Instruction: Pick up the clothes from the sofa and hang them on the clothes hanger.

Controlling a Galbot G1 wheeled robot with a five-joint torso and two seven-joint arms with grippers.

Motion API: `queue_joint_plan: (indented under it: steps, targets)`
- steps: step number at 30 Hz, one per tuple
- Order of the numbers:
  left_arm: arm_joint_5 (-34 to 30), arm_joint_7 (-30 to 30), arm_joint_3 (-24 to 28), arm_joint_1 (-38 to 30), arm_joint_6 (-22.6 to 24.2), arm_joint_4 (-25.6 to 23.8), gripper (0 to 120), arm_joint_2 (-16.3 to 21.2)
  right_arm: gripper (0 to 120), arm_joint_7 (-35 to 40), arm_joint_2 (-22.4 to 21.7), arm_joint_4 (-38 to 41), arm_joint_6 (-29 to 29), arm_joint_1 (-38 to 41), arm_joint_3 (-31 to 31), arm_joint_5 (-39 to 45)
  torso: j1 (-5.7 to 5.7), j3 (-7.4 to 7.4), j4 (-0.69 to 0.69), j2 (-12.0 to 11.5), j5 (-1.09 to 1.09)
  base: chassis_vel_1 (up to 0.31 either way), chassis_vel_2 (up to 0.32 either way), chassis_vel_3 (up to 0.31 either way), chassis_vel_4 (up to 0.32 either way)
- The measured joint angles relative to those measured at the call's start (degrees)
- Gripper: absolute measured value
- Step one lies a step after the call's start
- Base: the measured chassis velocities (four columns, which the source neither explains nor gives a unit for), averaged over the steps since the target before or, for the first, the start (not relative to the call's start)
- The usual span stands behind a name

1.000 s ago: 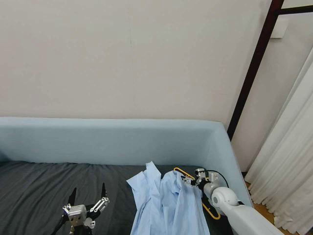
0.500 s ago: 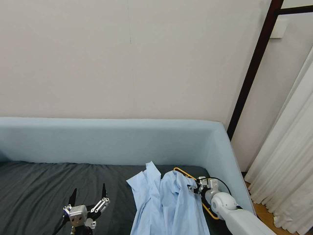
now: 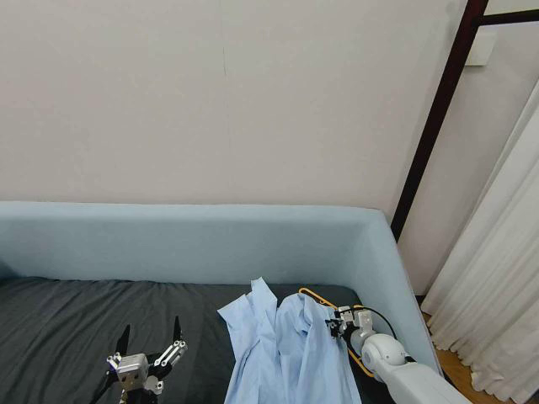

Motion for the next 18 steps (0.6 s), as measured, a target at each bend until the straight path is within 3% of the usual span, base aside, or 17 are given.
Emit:
queue_joint_plan:
  steps: [10, 13, 14, 15, 18]
  targets:
    - [-0.05, -0.04, 0.68, -0.96, -0.05, 0.72, 100, 0.12, 0, 1.31, -3.66, 9.25, 5.55, -0.83, 1.22, 0.96, 0.00, 0.00, 0.00, 0.00, 0.01, 0.000, 0.000, 0.000, 0.000]
    - [-0.05, 0.02, 1.00, -1.75, -0.05, 1.04, 100, 0.20, 0, 2.58, -8.21, 20.42, 6.36, -0.67, 2.85, 5.25, 0.00, 0.00, -0.01, 0.00, 0.01, 0.000, 0.000, 0.000, 0.000]
    - [-0.05, 0.02, 1.00, -1.75, -0.05, 1.04, 100, 0.20, 0, 2.58, -8.21, 20.42, 6.36, -0.67, 2.85, 5.25, 0.00, 0.00, -0.01, 0.00, 0.01, 0.000, 0.000, 0.000, 0.000]
    - [-0.05, 0.03, 1.15, -1.96, -0.09, 1.15, 100, 0.26, 0, 2.84, -10.90, 26.61, 6.52, -0.53, 3.52, 6.92, 0.00, 0.00, 0.00, 0.01, 0.00, 0.000, 0.000, 0.000, 0.000]
    - [-0.06, 0.08, 1.34, -2.13, -0.32, 1.25, 100, 0.34, 0, 2.94, -13.81, 32.81, 6.53, 0.17, 4.09, 8.67, -0.01, 0.00, -0.01, 0.01, 0.00, 0.000, 0.000, 0.000, 0.000]
